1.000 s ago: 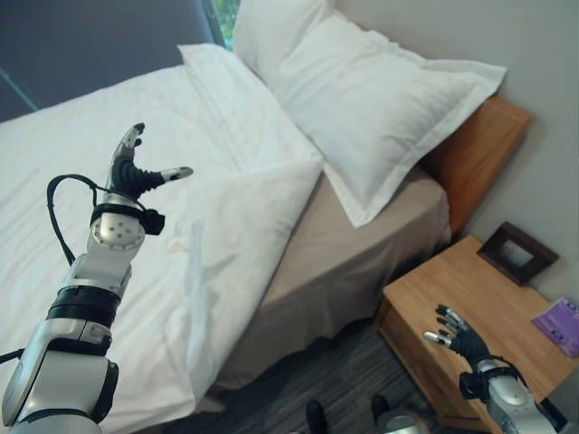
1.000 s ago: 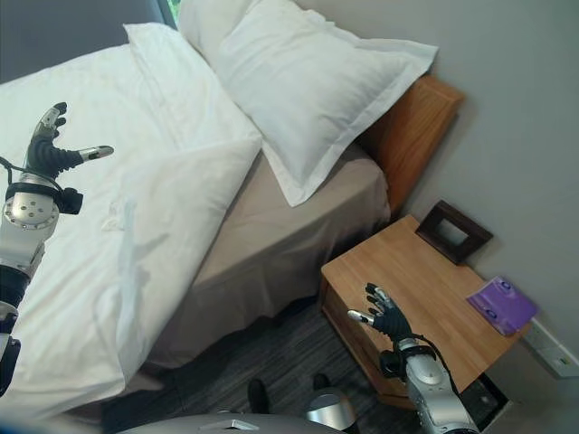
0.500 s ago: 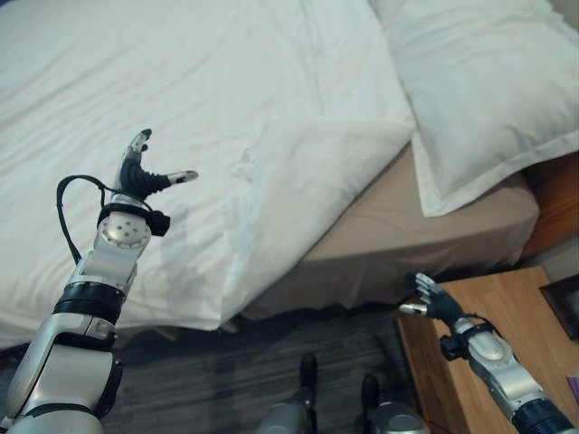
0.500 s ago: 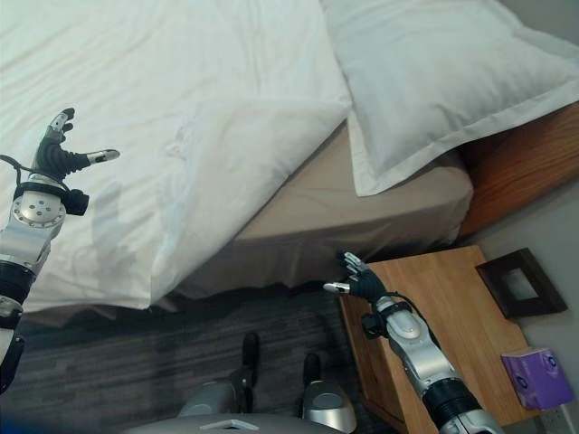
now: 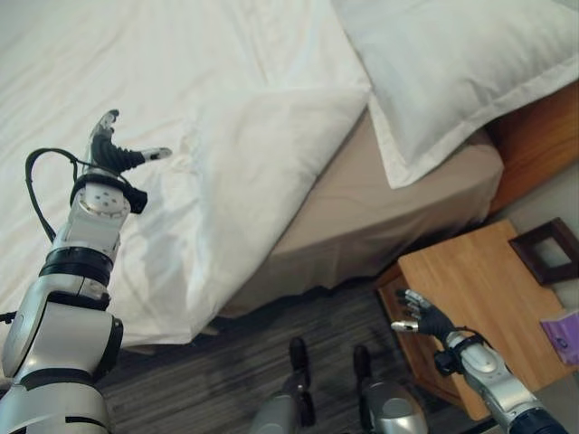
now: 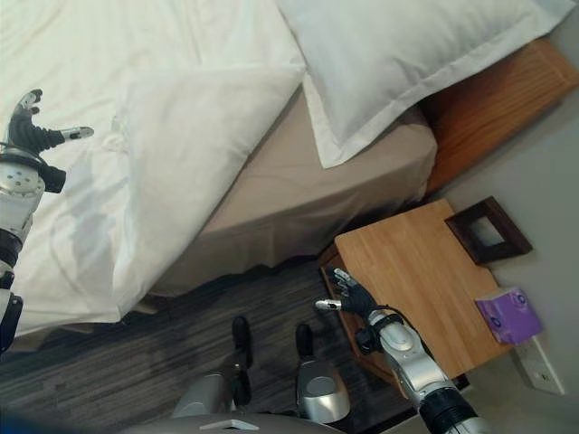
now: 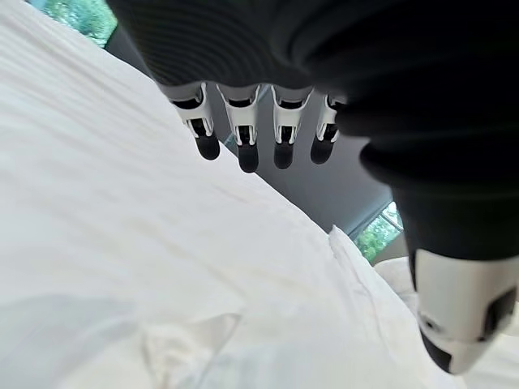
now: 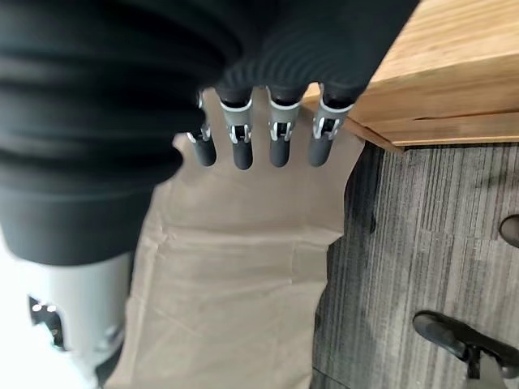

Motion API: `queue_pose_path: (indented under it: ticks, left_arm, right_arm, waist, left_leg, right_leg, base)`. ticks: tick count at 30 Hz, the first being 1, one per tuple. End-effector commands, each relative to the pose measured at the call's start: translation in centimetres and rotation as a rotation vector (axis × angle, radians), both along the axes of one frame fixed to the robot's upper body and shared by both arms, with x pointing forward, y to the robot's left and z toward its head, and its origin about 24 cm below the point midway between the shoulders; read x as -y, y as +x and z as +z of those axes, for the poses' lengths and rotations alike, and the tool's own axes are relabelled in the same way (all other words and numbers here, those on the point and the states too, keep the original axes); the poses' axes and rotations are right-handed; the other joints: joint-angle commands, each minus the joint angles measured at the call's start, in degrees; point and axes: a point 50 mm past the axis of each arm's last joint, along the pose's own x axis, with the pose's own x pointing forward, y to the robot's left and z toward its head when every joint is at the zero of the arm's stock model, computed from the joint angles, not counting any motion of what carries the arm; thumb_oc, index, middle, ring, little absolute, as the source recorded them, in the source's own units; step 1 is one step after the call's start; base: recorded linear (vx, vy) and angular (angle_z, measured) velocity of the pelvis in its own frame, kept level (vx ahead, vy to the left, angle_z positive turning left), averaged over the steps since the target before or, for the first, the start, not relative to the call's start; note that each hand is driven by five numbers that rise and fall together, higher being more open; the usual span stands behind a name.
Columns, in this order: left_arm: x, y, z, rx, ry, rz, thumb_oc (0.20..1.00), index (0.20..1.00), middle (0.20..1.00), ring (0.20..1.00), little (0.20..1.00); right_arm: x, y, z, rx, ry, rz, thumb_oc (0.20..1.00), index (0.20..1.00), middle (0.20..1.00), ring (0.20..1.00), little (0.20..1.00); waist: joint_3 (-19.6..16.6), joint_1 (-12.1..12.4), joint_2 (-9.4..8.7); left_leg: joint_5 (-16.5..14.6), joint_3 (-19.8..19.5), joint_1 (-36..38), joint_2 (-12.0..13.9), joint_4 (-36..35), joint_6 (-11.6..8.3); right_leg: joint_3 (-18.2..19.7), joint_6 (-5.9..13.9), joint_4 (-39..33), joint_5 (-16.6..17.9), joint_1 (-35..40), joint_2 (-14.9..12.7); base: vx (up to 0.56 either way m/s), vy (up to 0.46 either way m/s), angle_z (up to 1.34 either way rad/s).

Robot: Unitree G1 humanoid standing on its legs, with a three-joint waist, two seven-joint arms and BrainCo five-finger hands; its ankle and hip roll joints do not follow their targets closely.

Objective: Making the bed.

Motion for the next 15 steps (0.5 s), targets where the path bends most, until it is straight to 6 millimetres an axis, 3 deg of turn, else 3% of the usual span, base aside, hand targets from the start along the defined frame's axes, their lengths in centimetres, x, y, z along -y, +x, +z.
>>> queue_pose_path:
  ticks: [1,5,8,15]
  left_arm:
    - [-0.7,0.0,3.2,0.111,-0.054,0.015,1.000,1.000,1.000,1.000,1.000]
    - [-0.5,0.2,3.4,0.141,-0.131,0.005,1.000,1.000,1.000,1.000,1.000]
    - [-0.8,0.1,3.8,0.178,-0.206,0.008,1.000,1.000,1.000,1.000,1.000]
    - [-3.4,-1.2,4.0,0.124,-0.197,0.115,1.000,1.000,1.000,1.000,1.000]
  right_arm:
    - [-0.7,0.4,1.4,0.079,0.046,0.031,1.000,1.000,1.000,1.000,1.000]
    - [-0.7,0.2,1.1,0.065,0.044,0.027,1.000,1.000,1.000,1.000,1.000]
    - [0.3,-0.2,0.8,0.050,0.040,-0.025,1.000,1.000,1.000,1.000,1.000]
    - [2.0,-0.5,0.2,0.023,0.038,-0.116,1.000,1.000,1.000,1.000,1.000]
  waist:
    - [-3.1,0.2,1.38]
    - [-3.1,-0.2,1.44]
    - [-2.4,-1.2,1.24]
    - [-1.3,-2.5,0.36]
  left_leg:
    - [0.4,4.6,2.3,3.7,0.6,-3.27]
    - [0.2,4.9,2.3,3.6,0.6,-3.26]
    - [0.0,5.1,2.3,3.6,0.6,-3.21]
    - [0.1,7.0,0.9,4.2,0.6,-3.47]
  right_leg:
    - [4.7,3.33,8.5,-1.6,-7.2,-1.1]
    - [4.7,3.44,8.5,-1.6,-7.5,-1.2]
    - [5.0,3.42,8.9,-1.7,-8.0,-1.2]
    - [6.2,3.51,9.0,-0.7,-10.4,-0.6]
  base:
    - [0.03,0.018,-0.24]
    - [0.02,0.011,-0.13]
    - [0.01,0.022,-0.03]
    - [0.00,0.007,-0.09]
